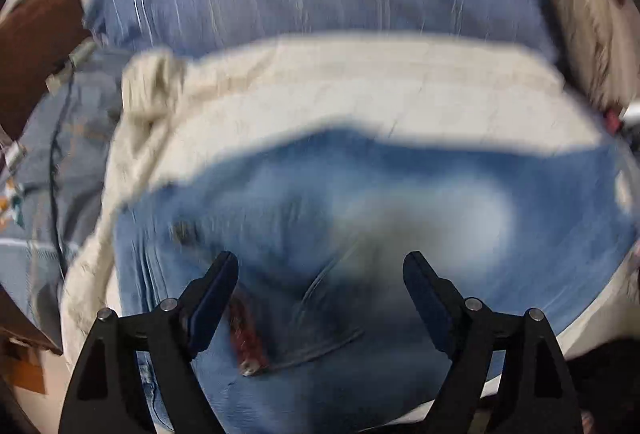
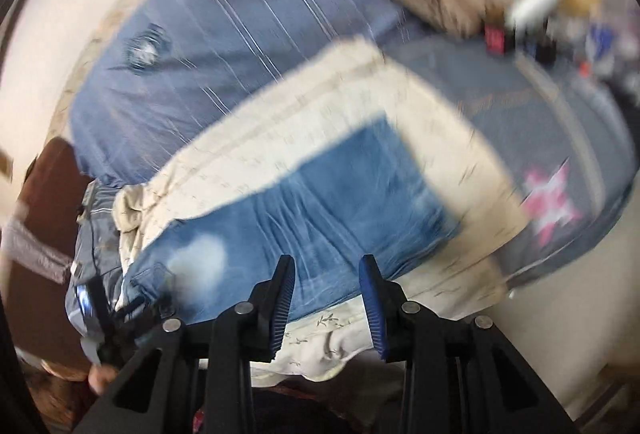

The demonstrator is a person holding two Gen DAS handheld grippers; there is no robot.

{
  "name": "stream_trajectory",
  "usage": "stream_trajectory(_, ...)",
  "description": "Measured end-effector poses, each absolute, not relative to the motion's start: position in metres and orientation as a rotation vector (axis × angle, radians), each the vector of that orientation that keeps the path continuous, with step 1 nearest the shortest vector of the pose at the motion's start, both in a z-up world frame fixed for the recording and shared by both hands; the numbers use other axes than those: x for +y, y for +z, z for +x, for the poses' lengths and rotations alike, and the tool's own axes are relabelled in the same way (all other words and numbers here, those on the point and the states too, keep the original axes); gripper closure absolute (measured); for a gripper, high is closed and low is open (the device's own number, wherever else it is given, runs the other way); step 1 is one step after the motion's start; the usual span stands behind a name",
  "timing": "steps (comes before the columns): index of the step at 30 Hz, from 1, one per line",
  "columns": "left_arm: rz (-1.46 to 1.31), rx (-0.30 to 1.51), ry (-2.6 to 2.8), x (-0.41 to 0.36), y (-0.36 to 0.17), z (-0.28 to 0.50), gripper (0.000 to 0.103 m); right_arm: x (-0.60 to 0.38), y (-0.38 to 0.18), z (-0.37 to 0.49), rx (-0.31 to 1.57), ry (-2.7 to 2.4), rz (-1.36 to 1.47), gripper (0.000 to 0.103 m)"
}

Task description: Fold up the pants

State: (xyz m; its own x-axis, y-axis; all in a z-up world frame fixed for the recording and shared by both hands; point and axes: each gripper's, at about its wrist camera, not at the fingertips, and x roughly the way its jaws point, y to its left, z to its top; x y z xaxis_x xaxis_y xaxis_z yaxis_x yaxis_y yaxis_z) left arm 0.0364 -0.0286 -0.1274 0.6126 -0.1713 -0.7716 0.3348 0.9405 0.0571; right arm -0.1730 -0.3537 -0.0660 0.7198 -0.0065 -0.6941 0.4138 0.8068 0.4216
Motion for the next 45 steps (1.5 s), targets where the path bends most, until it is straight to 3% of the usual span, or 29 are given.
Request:
stream_trajectory(2, 0.183, 0.767, -0.340, -0.044, -0.094, 0.020, 0.018, -0.355, -0.036, -0.202, 0.654, -0.248, 0.590, 0.061)
stream_trajectory(3, 0.170, 0.725, -0.376, -0.051, -0.078, 0.010, 0.018, -0.354, -0.026, -0.211, 0.618, -0.253, 0.591, 0.047)
stream_trajectory(5, 0.134, 0.668, -0.456, -0.063, -0.050, -0.011, 0.016, -0.350, -0.006, -0.232, 0.524, -0.270, 0.590, 0.040)
stream_trajectory(20, 0.110, 0.333, -0.685, -0.066, 0.071, -0.144, 0.007, -0.293, 0.070, -0.307, 0.206, -0.256, 0.420, 0.040)
stream_trajectory(25, 0.067, 0.160, -0.590, -0.039, 0.098, -0.176, 0.000, -0.271, 0.087, -0.333, 0.023, -0.291, 0.333, 0.024)
stream_trajectory(31, 0.109, 0.205, -0.586, -0.042, 0.090, -0.179, 0.000, -0.278, 0.083, -0.316, 0.070, -0.267, 0.386, 0.022)
stream_trajectory(36, 0.098, 0.333, -0.567, -0.046, 0.065, -0.160, 0.000, -0.275, 0.070, -0.298, 0.142, -0.254, 0.387, 0.022)
stream_trajectory(45, 0.122, 0.383, -0.529, -0.018, 0.009, -0.133, 0.000, -0.295, 0.027, -0.248, 0.209, -0.245, 0.472, 0.022)
